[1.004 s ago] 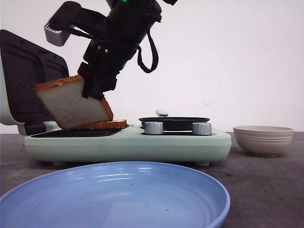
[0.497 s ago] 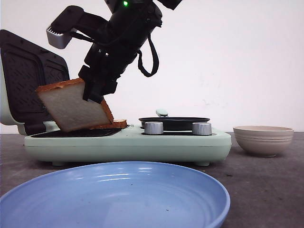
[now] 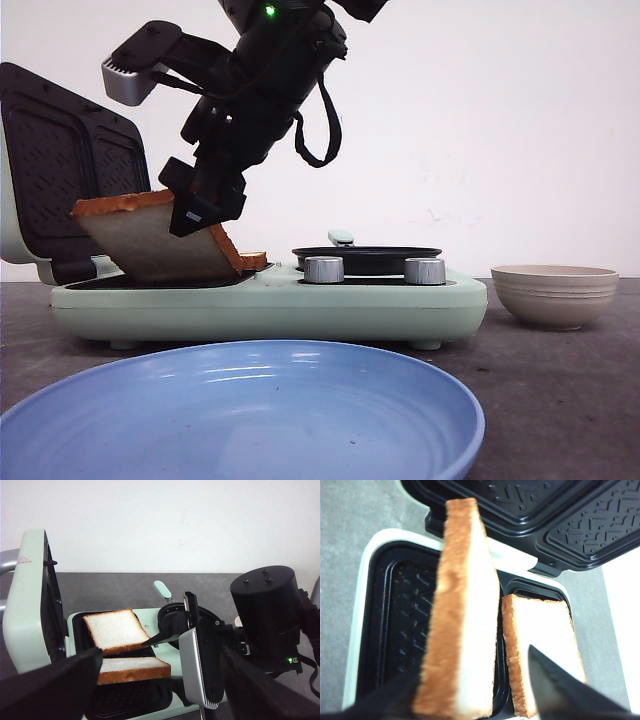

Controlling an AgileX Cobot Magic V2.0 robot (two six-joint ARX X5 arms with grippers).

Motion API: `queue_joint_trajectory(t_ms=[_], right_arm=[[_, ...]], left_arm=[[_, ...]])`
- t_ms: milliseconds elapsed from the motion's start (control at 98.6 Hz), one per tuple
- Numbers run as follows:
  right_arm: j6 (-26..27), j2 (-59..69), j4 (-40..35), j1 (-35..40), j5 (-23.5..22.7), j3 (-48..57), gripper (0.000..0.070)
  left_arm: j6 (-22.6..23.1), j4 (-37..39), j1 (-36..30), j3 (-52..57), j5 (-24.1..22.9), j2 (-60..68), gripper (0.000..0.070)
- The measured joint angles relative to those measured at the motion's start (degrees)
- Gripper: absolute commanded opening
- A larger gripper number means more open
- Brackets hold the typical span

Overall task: Make breakfast with bread and shrimp
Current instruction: 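Lower the bread onto the empty press plate and open the right gripper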

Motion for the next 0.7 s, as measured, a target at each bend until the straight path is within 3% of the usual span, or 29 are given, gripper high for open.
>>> queue_joint_trajectory(t_ms=[101,700], right_arm=[[0.26,0.0,-0.22,0.0,0.0,0.0,0.0499],[3.39,0.0,-6.25,0.87,-0.48,1.62,0.05]], left_arm=[[0.0,0.0,0.0,0.0,0.0,0.0,0.0434],[0.0,-0.02,0.0,0.0,0.0,0.0,0.0434]])
